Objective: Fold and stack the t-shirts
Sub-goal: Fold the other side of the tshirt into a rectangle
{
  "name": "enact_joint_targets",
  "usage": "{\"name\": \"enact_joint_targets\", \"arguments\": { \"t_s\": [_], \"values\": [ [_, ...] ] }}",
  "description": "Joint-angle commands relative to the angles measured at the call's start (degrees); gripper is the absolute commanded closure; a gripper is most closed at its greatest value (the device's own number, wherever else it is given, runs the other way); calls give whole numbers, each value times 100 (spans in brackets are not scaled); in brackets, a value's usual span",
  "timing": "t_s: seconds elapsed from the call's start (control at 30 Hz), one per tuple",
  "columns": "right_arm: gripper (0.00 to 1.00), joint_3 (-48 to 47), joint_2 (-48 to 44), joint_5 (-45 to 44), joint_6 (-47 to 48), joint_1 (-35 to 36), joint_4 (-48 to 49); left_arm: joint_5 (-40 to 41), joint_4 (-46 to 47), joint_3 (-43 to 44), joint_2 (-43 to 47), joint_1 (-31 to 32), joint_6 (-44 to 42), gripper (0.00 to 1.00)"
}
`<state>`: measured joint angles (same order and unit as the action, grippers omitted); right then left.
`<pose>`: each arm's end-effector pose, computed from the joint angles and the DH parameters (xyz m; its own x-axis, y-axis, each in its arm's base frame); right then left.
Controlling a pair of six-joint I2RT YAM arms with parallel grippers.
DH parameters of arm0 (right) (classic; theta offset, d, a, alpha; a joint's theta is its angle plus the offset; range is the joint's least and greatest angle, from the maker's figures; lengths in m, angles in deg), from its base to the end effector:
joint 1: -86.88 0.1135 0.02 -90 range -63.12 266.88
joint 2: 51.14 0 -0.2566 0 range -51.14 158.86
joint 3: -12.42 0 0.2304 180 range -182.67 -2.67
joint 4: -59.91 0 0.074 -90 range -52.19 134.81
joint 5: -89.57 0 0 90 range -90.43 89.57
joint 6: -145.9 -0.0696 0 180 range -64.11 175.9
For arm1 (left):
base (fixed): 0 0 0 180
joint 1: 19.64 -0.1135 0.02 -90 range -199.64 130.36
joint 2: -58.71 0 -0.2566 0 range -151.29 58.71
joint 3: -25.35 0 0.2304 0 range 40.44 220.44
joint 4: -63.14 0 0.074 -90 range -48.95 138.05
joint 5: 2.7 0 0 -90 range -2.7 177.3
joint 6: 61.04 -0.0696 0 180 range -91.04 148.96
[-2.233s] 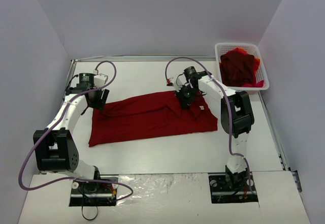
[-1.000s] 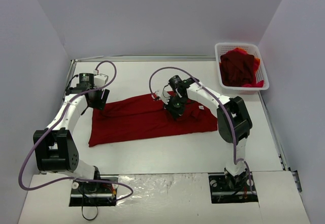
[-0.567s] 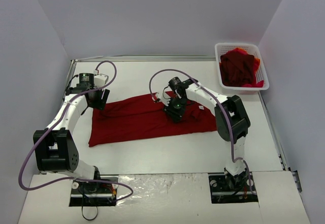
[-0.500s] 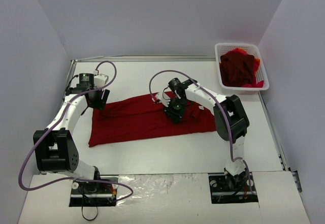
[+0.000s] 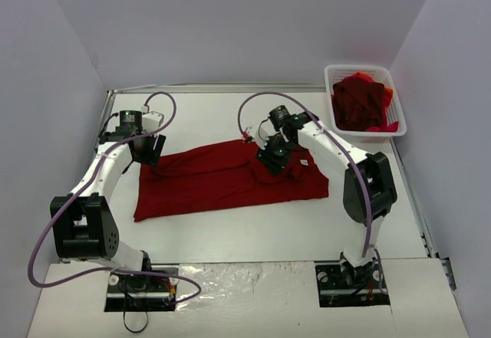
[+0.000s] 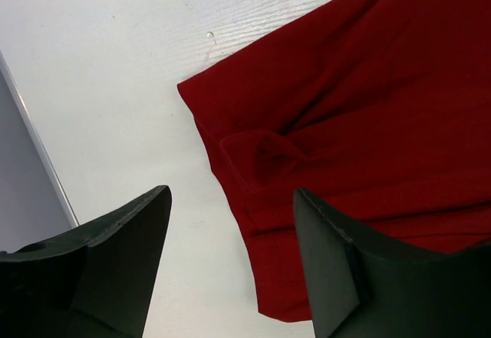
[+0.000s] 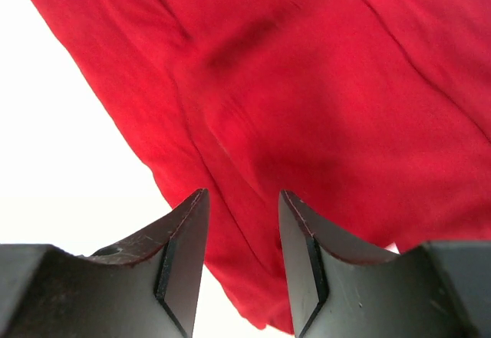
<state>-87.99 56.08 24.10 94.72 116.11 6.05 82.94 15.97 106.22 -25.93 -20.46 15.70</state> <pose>0.3280 0.2166 0.2116 -0.2030 -0.7671 -0.6085 -0.9613 0.2743 -0.0251 0.3163 -0.0008 0.2425 -0.7480 0.2180 -0.6269 0.2108 0.9736 0.0871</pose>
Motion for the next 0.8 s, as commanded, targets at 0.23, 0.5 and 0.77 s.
{"name": "enact_joint_targets", "arguments": {
  "t_s": [0.23, 0.5, 0.77],
  "values": [
    [65, 806, -412, -1337, -235, -638, 211, -56, -1, 23, 141, 196, -45, 37],
    [65, 1131, -289, -1548, -271, -717, 475, -47, 8, 14, 132, 223, -54, 37],
    [65, 1000, -70, -1496, -323, -735, 554, -38, 26, -21, 150, 223, -63, 37]
  ]
}}
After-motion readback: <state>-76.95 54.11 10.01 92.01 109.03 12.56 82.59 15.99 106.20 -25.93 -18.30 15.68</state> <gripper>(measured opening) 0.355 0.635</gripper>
